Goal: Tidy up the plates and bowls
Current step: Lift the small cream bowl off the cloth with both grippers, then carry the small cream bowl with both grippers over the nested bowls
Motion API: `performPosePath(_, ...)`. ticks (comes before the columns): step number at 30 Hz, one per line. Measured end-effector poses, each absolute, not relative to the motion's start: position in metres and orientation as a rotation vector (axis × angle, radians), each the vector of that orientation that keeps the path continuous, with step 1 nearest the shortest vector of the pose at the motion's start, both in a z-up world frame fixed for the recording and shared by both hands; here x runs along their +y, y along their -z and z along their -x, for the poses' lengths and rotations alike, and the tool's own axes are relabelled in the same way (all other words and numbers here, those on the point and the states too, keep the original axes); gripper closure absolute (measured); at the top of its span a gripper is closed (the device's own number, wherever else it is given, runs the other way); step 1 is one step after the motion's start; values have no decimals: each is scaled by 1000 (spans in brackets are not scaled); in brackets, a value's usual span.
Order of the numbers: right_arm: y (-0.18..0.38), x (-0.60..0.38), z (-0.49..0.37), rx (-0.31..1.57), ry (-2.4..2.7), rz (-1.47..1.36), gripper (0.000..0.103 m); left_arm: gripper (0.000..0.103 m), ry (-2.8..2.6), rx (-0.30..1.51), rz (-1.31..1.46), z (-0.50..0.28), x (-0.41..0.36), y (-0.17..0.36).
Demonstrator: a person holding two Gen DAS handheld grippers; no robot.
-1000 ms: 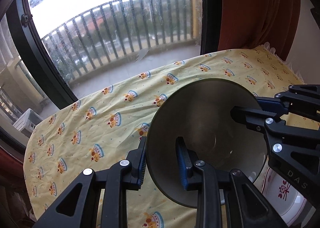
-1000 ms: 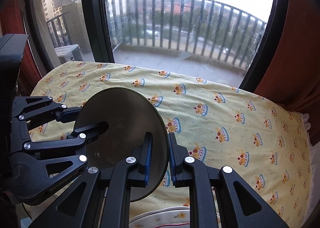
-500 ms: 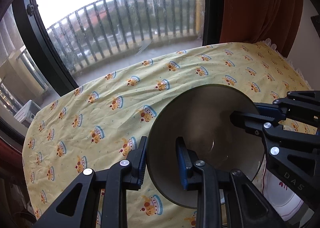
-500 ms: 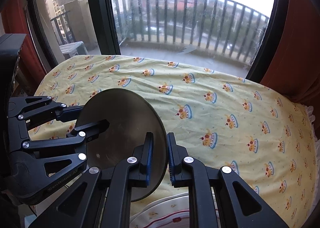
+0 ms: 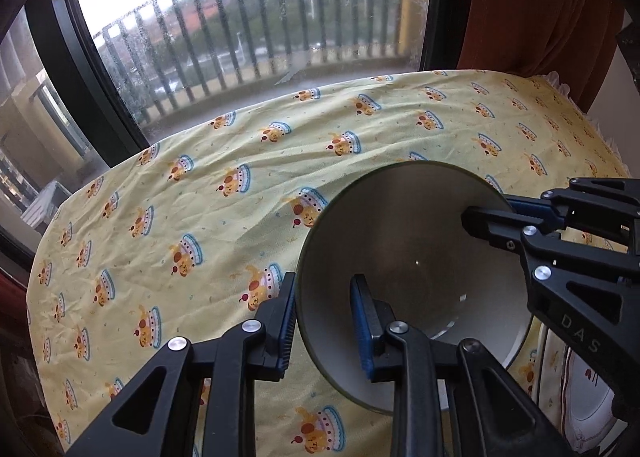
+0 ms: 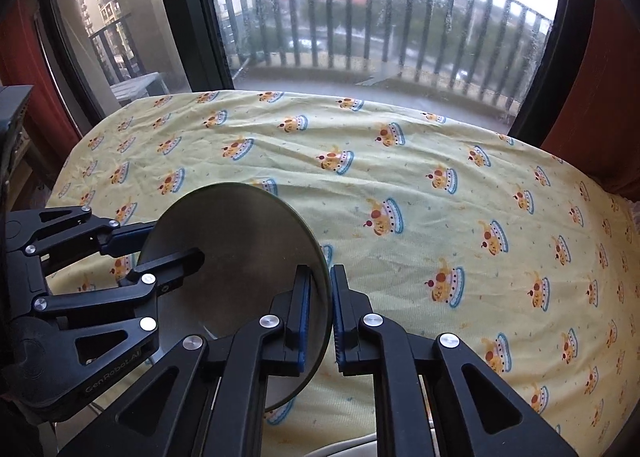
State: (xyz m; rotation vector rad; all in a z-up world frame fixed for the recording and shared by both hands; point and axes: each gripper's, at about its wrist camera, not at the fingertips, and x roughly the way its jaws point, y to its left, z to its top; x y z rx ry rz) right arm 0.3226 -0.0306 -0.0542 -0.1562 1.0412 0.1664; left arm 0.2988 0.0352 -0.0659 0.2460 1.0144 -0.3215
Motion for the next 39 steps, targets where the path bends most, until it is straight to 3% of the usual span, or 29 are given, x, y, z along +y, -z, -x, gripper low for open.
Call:
performPosePath(5, 71, -43, -324, 1119, -162, 93, 72, 75, 329, 1015, -250, -296, 34, 70)
performPosePath(8, 74, -47, -317, 1123, -164, 70, 72, 76, 327, 1003, -257, -293, 33, 70)
performPosePath(11, 67, -48, -309, 1080, -159, 63, 74, 78, 336, 998, -257, -292, 32, 69)
performPosePath(12, 63, -47, -307, 1059, -160, 82, 85, 79, 345, 998, -262, -291, 31, 69)
performPosePath(13, 61, -43, -306, 1047, -160, 109, 87, 79, 338, 998, -274, -291, 29, 69)
performPosePath(39, 2, -33, -268, 940, -134, 176, 87, 79, 318, 896, -238, -250, 34, 14)
